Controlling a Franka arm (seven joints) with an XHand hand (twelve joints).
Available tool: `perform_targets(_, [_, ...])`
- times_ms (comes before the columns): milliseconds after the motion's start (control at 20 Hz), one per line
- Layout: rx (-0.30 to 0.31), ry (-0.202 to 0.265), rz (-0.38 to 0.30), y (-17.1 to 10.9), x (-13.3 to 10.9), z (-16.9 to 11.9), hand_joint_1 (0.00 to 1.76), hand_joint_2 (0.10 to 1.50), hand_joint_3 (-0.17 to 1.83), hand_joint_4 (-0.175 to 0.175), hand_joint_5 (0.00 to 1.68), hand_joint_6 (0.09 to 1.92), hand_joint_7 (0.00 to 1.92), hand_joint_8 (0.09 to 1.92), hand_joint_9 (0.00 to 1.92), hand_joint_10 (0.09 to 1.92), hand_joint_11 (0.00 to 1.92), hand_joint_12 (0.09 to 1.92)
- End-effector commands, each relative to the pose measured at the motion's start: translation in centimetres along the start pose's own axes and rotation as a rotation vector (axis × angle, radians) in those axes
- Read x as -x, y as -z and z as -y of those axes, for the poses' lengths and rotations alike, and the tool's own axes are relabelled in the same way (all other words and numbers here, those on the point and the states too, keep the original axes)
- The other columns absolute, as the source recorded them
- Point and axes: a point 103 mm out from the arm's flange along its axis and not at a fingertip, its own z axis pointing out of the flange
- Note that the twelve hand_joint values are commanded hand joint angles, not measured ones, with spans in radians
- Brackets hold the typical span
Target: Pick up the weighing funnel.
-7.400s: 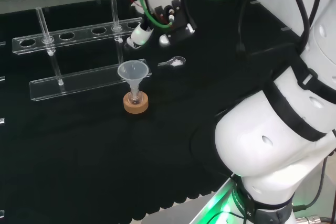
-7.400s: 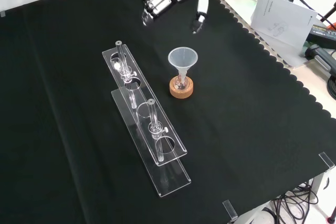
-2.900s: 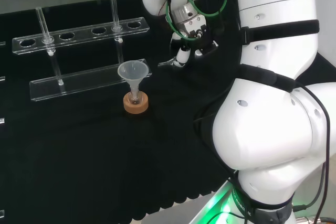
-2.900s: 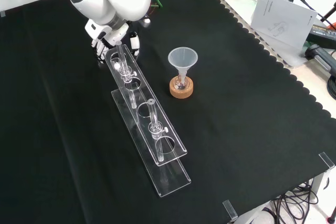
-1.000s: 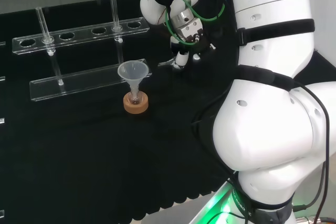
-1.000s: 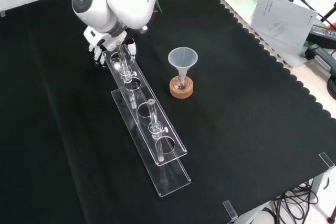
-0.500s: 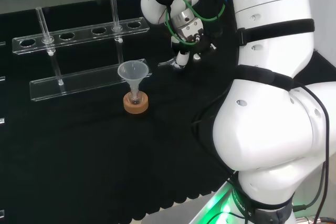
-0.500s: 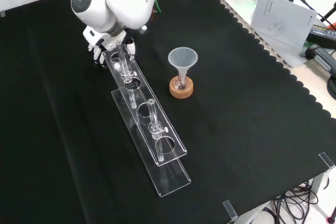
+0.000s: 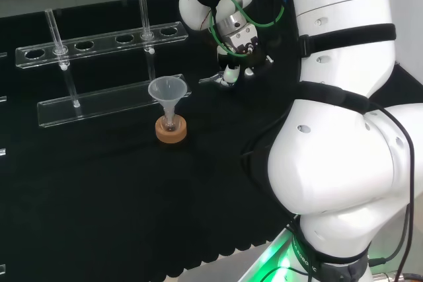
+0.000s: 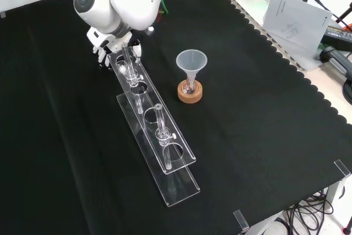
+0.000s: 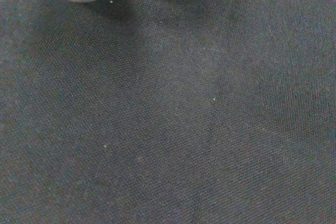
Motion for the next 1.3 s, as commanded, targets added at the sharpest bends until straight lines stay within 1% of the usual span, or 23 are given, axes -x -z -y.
perform_targets(50, [0.001,0.006,-0.004,0.1,-0.2,0.0,0.84,0.71,0.55,0.033,0.81,0.67,0.49,0.66,0.71,0.52,0.43,1.29])
perform_targets(250, [-0.004,0.01,-0.002,0.1,-0.4,-0.1,0.83,0.71,0.55,0.031,0.81,0.67,0.49,0.66,0.72,0.52,0.43,1.29])
perform_targets(500, [-0.009,0.001,0.003,0.0,-0.3,-0.1,0.83,0.71,0.56,0.031,0.82,0.67,0.49,0.65,0.72,0.52,0.43,1.29])
perform_targets(600, [-0.011,-0.004,0.011,-0.1,-0.2,-0.1,0.83,0.71,0.56,0.047,0.88,0.67,0.49,0.66,0.72,0.52,0.44,1.29])
perform_targets(650, [-0.011,-0.008,0.015,-0.2,-0.2,-0.1,0.91,0.78,0.47,0.095,0.96,0.75,0.49,0.66,0.72,0.52,0.44,1.29])
perform_targets(700, [-0.006,-0.013,0.015,-0.2,-0.2,0.0,0.97,0.83,0.4,0.132,1.02,0.79,0.5,0.66,0.73,0.52,0.44,1.29])
perform_targets(750, [-0.001,-0.018,0.015,-0.2,-0.1,0.0,1.02,0.84,0.4,0.154,1.07,0.82,0.52,0.65,0.74,0.52,0.44,1.29])
perform_targets(800, [0.009,-0.021,0.01,-0.2,0.0,0.1,1.04,0.81,0.46,0.165,1.11,0.84,0.54,0.64,0.76,0.5,0.45,1.28])
perform_targets(900, [0.029,-0.028,-0.02,0.1,0.2,0.3,1.07,0.75,0.59,0.174,1.14,0.88,0.57,0.63,0.8,0.49,0.48,1.27])
perform_targets(1000, [0.043,-0.03,-0.08,0.5,0.5,0.5,1.07,0.72,0.66,0.175,1.13,0.92,0.59,0.63,0.82,0.47,0.51,1.26])
perform_targets(1100, [0.064,-0.025,-0.089,1.1,0.9,0.8,1.07,0.71,0.69,0.175,1.12,0.95,0.59,0.63,0.84,0.47,0.56,1.23])
perform_targets(1300, [0.084,-0.029,-0.107,2.1,1.3,1.4,1.07,0.7,0.7,0.175,1.13,0.94,0.59,0.64,0.87,0.45,0.62,1.19])
